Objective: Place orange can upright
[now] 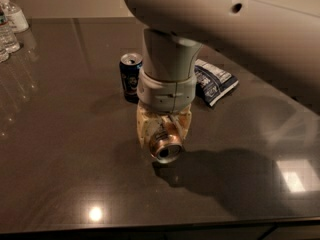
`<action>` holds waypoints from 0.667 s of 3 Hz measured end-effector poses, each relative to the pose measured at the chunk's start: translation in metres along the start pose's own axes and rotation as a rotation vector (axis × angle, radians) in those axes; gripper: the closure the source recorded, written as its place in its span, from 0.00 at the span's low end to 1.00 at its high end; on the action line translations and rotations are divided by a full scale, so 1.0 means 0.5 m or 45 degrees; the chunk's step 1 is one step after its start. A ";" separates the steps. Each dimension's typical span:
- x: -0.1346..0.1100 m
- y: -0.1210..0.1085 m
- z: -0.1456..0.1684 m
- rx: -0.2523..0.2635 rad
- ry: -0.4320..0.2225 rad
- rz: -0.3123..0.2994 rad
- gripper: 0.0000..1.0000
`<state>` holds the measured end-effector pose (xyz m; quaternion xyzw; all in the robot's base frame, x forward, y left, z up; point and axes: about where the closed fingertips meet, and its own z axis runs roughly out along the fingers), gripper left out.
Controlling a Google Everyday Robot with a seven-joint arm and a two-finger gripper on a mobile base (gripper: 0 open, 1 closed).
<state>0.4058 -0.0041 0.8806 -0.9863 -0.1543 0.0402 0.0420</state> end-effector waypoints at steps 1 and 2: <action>0.017 -0.002 -0.045 0.053 0.109 0.219 1.00; 0.029 -0.013 -0.083 0.087 0.204 0.387 1.00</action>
Offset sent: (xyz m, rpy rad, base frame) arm 0.0199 0.0064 0.0592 0.1007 -0.1431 -0.4962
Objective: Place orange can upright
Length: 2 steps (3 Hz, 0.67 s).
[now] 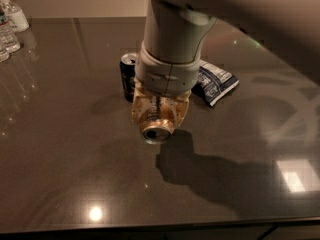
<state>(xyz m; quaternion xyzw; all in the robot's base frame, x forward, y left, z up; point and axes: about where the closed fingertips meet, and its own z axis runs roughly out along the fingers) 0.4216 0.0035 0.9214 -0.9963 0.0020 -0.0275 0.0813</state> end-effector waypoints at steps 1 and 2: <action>0.001 -0.004 -0.003 0.007 0.011 0.038 1.00; 0.001 -0.004 -0.003 0.007 0.011 0.038 1.00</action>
Offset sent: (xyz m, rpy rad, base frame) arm 0.0006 0.0016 0.0017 0.0071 -0.0035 -0.0304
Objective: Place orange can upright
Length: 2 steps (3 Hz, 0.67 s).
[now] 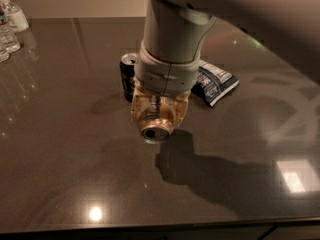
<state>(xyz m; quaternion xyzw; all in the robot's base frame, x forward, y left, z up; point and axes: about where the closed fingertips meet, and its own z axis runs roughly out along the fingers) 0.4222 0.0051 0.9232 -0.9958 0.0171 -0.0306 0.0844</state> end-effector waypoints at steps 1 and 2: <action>0.003 -0.003 -0.002 0.026 -0.002 0.010 1.00; 0.015 0.019 0.006 0.083 -0.072 0.100 1.00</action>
Offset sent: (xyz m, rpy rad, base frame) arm 0.0160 -0.0306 -0.0155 0.1365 0.1984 -0.1556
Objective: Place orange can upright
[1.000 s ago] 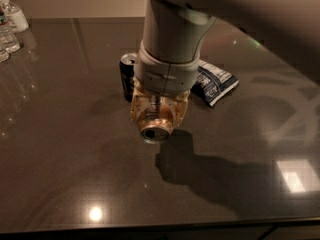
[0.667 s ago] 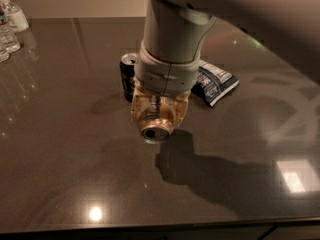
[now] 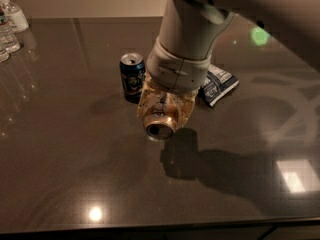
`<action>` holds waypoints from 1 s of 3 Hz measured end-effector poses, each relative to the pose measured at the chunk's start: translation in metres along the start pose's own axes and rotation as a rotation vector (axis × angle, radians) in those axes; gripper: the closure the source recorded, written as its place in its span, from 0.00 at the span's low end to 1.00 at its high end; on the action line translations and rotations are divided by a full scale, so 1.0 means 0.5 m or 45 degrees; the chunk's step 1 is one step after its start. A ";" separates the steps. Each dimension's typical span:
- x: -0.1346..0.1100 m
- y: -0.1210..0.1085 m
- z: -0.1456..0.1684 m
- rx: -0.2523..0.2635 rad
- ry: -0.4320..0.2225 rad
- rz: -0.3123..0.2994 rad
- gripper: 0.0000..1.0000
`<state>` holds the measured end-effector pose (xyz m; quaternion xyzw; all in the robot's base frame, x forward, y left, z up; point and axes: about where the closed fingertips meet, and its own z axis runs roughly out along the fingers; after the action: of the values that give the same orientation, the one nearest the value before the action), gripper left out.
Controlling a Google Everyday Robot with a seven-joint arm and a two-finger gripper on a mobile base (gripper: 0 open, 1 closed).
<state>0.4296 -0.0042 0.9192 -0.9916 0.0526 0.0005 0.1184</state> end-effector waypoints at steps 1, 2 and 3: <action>0.018 0.025 0.000 0.058 -0.074 0.098 1.00; 0.031 0.039 0.000 0.091 -0.116 0.160 1.00; 0.053 0.051 -0.046 0.062 -0.074 0.244 1.00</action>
Offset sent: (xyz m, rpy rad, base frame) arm 0.0152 -0.0346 -0.0084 0.0964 0.1846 -0.1424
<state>0.4531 -0.0371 0.9350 -0.9784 0.1437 0.0392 0.1435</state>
